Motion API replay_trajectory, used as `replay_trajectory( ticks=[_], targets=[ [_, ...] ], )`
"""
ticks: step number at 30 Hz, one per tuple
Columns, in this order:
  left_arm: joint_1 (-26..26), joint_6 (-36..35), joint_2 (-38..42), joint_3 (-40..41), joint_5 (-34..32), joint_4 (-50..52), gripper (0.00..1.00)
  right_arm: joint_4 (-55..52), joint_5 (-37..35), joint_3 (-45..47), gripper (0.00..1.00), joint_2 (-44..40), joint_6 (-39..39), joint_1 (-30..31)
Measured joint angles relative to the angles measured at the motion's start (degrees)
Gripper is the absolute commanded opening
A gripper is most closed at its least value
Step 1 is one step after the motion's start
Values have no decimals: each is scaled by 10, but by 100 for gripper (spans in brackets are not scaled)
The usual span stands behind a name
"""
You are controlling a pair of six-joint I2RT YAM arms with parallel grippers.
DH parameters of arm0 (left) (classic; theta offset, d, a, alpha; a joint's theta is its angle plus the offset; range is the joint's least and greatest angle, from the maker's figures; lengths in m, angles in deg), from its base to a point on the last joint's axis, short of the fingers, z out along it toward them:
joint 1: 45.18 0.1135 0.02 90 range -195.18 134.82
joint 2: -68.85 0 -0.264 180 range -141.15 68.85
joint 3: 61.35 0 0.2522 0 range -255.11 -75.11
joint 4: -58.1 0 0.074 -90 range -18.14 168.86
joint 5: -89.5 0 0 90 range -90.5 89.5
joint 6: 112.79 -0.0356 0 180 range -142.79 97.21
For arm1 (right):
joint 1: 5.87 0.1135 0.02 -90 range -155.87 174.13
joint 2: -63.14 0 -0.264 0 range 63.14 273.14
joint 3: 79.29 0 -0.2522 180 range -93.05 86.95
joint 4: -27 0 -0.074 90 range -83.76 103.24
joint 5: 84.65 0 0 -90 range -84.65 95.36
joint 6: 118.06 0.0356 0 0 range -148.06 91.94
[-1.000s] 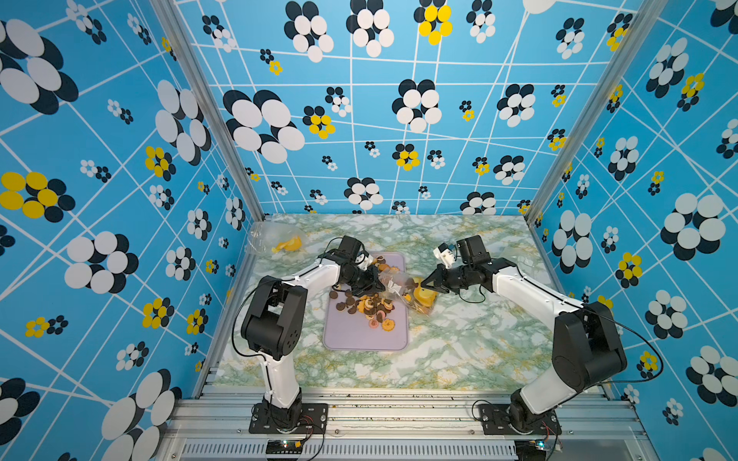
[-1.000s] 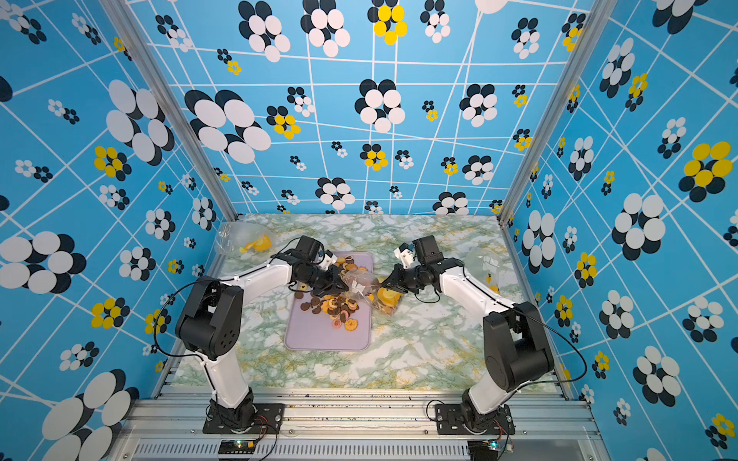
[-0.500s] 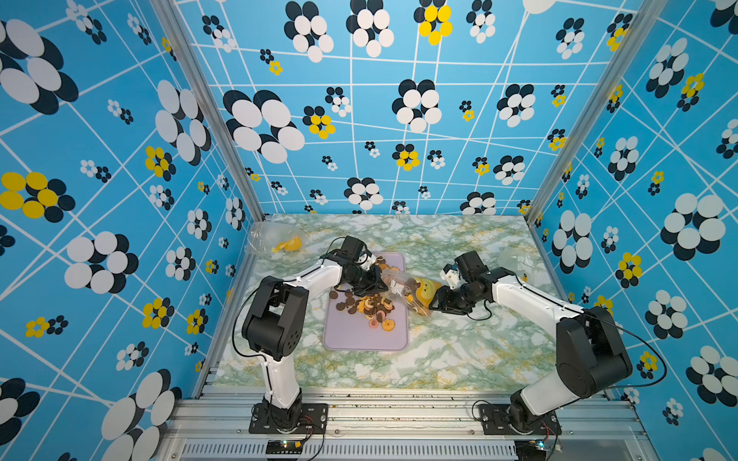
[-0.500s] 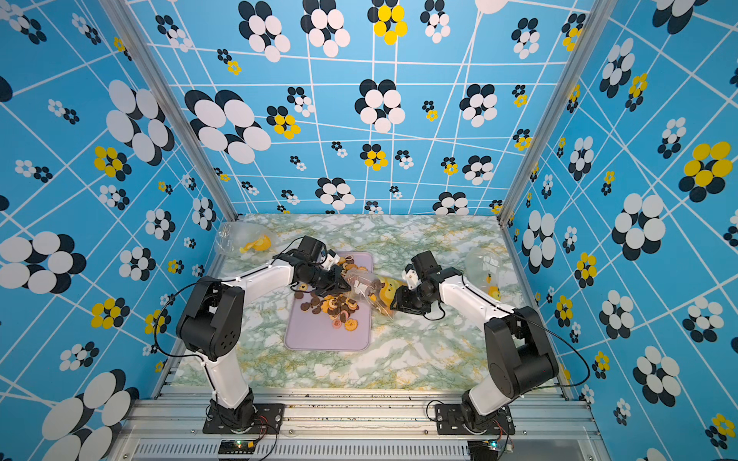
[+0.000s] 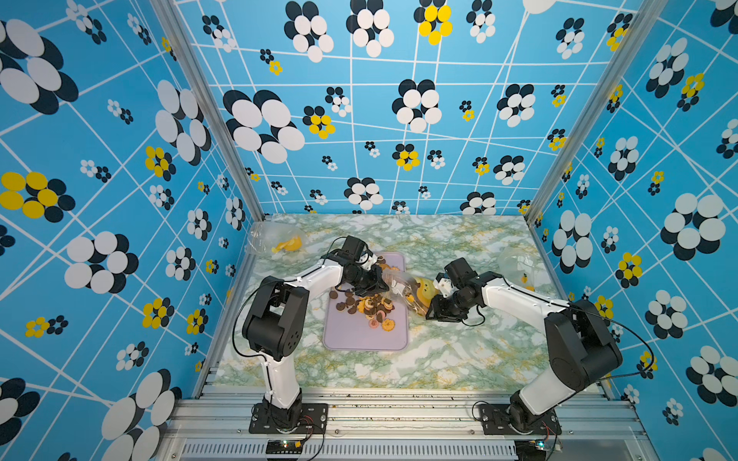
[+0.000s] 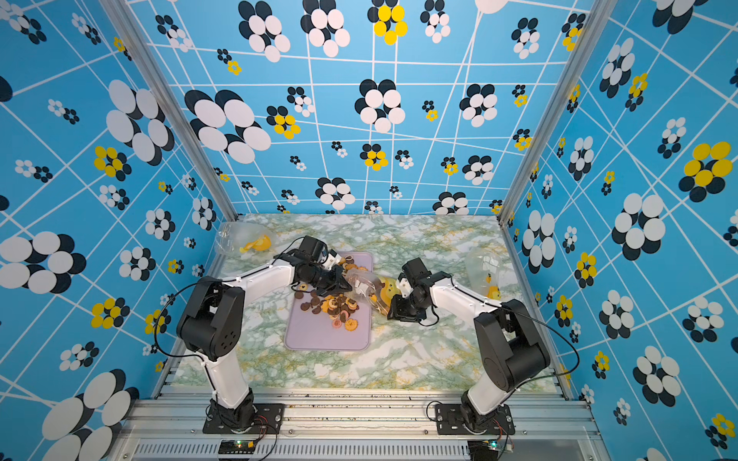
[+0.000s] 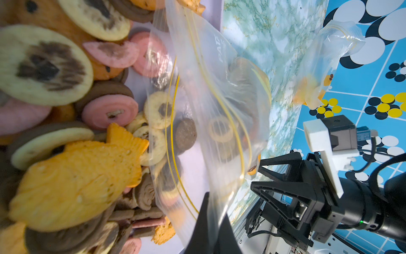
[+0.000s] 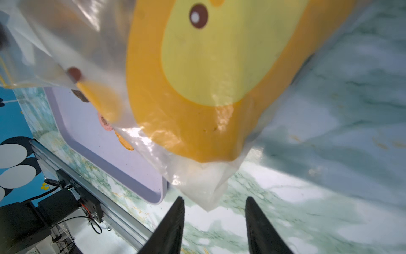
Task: Pour cookies out of the ziploc bag
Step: Pick up the ziploc bag from the center of the board.
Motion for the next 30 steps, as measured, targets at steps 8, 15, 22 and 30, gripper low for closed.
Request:
replay_trajectory(
  ticks=[8,15,22,30],
  targets=[
    [0,0,0,0,0,0,0,13,-4,-1,33,35,12,6],
    [0,0,0,0,0,0,0,16,-3,-17,13,43,22,6],
    [0,-1,0,-9,0,3,0,16,-1,-31,0,44,26,6],
    [0,0,0,-9,0,4,0,-3,-2,-61,0,44,23,6]
  ],
)
